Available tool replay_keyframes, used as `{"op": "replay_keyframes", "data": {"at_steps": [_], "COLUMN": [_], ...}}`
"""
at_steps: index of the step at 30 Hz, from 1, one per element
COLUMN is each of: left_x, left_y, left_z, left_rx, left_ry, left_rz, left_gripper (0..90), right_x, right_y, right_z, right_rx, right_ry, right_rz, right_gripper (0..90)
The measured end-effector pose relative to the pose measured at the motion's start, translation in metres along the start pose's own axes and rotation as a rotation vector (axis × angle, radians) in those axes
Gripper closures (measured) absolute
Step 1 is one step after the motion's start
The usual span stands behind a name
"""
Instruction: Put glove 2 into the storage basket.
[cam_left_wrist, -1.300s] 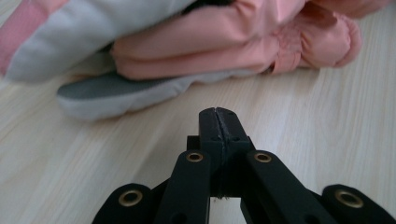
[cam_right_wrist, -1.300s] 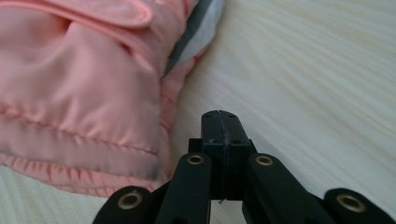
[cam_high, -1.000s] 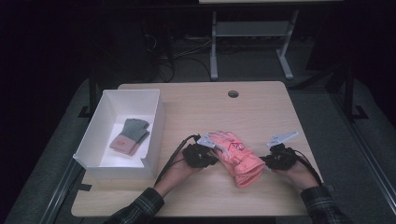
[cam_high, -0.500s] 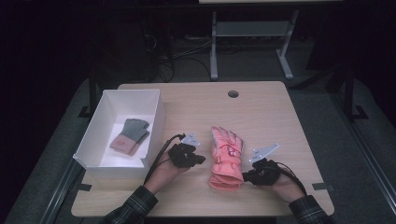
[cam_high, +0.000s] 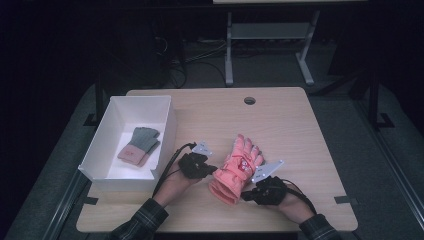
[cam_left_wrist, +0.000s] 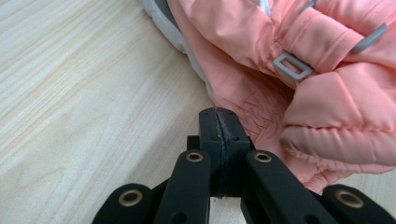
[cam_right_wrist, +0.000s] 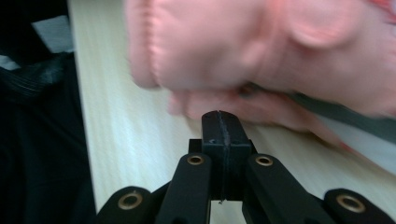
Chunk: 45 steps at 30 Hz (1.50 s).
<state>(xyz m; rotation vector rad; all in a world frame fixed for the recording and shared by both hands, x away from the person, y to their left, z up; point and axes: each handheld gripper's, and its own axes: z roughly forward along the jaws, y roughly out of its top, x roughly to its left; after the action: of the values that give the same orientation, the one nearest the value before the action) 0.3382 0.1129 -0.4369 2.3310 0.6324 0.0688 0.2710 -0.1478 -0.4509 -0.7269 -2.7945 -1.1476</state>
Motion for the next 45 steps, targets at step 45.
{"op": "replay_keyframes", "data": {"at_steps": [45], "left_x": [0.006], "left_y": [0.026], "left_z": [-0.017], "left_rx": [-0.039], "left_ry": [0.028], "left_rz": [-0.04], "left_gripper": [60.7], "right_x": [-0.049], "right_y": [0.024], "right_z": [0.002], "right_rx": [-0.047], "right_ry": [-0.218], "right_rz": [0.125], "right_gripper": [90.0]}}
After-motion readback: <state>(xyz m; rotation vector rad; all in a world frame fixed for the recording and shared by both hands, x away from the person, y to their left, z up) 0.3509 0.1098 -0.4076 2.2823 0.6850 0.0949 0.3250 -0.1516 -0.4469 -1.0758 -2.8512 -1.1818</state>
